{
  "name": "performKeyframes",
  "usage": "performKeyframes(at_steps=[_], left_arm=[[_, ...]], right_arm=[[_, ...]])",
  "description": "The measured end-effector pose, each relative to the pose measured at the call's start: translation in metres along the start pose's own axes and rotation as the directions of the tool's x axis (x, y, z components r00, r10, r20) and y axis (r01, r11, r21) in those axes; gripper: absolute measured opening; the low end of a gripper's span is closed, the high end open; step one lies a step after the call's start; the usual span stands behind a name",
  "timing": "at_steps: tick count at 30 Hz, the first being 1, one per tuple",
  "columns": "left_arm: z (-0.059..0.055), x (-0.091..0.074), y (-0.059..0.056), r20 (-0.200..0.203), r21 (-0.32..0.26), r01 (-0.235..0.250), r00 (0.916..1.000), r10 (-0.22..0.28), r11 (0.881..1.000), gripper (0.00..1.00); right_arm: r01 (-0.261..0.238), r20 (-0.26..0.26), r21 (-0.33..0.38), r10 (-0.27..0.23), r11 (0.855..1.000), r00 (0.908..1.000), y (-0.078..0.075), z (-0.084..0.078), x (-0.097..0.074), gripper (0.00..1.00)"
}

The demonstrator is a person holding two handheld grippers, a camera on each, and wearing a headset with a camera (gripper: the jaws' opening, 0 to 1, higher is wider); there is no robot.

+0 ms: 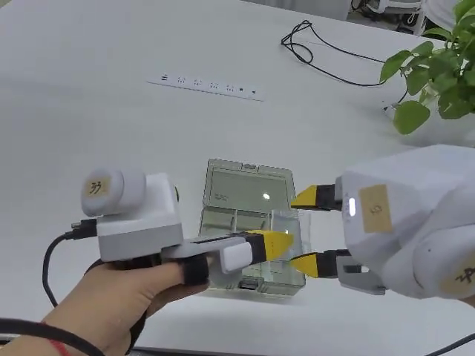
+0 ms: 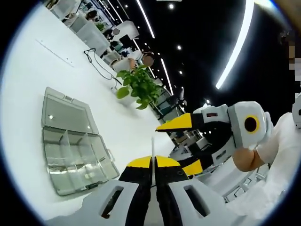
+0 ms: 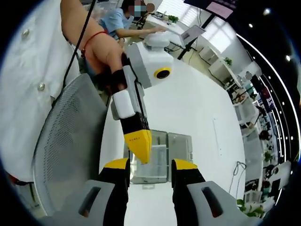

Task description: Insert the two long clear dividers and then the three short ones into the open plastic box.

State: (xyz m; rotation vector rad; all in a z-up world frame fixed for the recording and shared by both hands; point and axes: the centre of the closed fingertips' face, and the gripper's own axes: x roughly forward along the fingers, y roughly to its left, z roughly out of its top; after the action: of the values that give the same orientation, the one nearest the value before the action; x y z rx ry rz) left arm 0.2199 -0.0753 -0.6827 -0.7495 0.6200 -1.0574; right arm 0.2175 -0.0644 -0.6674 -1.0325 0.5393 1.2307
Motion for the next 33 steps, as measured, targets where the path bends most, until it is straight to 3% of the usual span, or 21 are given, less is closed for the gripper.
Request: performKeyframes(at_steps=[3, 4, 7, 10, 12, 13, 14, 15, 16, 17, 18, 19, 21, 23, 24, 28, 33], left_arm=[[-0.004, -0.004, 0.000, -0.034, 0.088, 0.004, 0.9994, -0.001, 0.996, 0.00], [-0.005, -0.006, 0.000, -0.053, 0.148, 0.008, 0.9986, -0.001, 0.989, 0.00], [-0.007, -0.010, -0.004, -0.088, 0.241, 0.041, 0.9959, -0.020, 0.970, 0.00], [-0.005, -0.015, -0.010, -0.112, 0.357, 0.082, 0.9927, -0.045, 0.931, 0.00], [-0.006, -0.017, -0.015, -0.139, 0.392, 0.113, 0.9883, -0.063, 0.913, 0.00], [-0.006, -0.018, -0.018, -0.146, 0.435, 0.132, 0.9864, -0.075, 0.890, 0.00], [-0.006, -0.019, -0.019, -0.150, 0.453, 0.138, 0.9857, -0.078, 0.881, 0.00], [-0.006, -0.020, -0.021, -0.158, 0.490, 0.153, 0.9837, -0.084, 0.858, 0.00], [-0.006, -0.021, -0.023, -0.161, 0.502, 0.163, 0.9825, -0.093, 0.849, 0.00], [-0.007, -0.022, -0.026, -0.169, 0.497, 0.172, 0.9806, -0.100, 0.851, 0.00], [-0.008, -0.022, -0.028, -0.175, 0.506, 0.183, 0.9787, -0.107, 0.843, 0.00], [-0.008, -0.023, -0.031, -0.183, 0.533, 0.199, 0.9760, -0.118, 0.823, 0.00], [-0.011, -0.024, -0.037, -0.198, 0.555, 0.224, 0.9709, -0.135, 0.801, 0.00], [-0.012, -0.025, -0.041, -0.205, 0.567, 0.236, 0.9684, -0.143, 0.789, 0.00], [-0.012, -0.025, -0.042, -0.204, 0.571, 0.238, 0.9682, -0.144, 0.786, 0.00], [-0.010, -0.027, -0.044, -0.199, 0.583, 0.242, 0.9680, -0.153, 0.775, 0.00], [-0.009, -0.029, -0.046, -0.197, 0.594, 0.249, 0.9671, -0.161, 0.765, 0.00]], right_arm=[[-0.043, 0.065, 0.099, 0.036, 0.994, 0.9972, -0.005, 0.004, -0.006, 0.35], [-0.064, 0.091, 0.127, 0.052, 0.990, 0.9945, -0.007, 0.006, -0.009, 0.35], [-0.127, 0.139, 0.146, 0.106, 0.981, 0.9846, -0.009, 0.010, -0.016, 0.33], [-0.209, 0.175, 0.137, 0.184, 0.968, 0.9673, -0.006, 0.015, -0.022, 0.29], [-0.281, 0.193, 0.137, 0.253, 0.950, 0.9480, -0.001, 0.014, -0.024, 0.24], [-0.301, 0.202, 0.134, 0.272, 0.944, 0.9409, 0.000, 0.016, -0.025, 0.23], [-0.316, 0.203, 0.133, 0.286, 0.939, 0.9364, 0.000, 0.016, -0.025, 0.23], [-0.334, 0.200, 0.127, 0.305, 0.934, 0.9311, 0.002, 0.015, -0.024, 0.23], [-0.336, 0.197, 0.124, 0.309, 0.934, 0.9304, 0.002, 0.014, -0.024, 0.22], [-0.350, 0.195, 0.115, 0.324, 0.930, 0.9257, 0.004, 0.014, -0.023, 0.22], [-0.375, 0.204, 0.113, 0.348, 0.920, 0.9153, 0.006, 0.015, -0.023, 0.22], [-0.403, 0.211, 0.118, 0.374, 0.907, 0.9032, 0.011, 0.017, -0.022, 0.21], [-0.417, 0.217, 0.110, 0.387, 0.902, 0.8959, 0.013, 0.018, -0.022, 0.19], [-0.442, 0.226, 0.098, 0.413, 0.891, 0.8823, 0.018, 0.023, -0.022, 0.18], [-0.446, 0.228, 0.094, 0.416, 0.890, 0.8802, 0.018, 0.023, -0.022, 0.17], [-0.490, 0.253, 0.100, 0.454, 0.866, 0.8545, 0.026, 0.029, -0.023, 0.12], [-0.513, 0.271, 0.118, 0.469, 0.850, 0.8403, 0.030, 0.029, -0.023, 0.09]])
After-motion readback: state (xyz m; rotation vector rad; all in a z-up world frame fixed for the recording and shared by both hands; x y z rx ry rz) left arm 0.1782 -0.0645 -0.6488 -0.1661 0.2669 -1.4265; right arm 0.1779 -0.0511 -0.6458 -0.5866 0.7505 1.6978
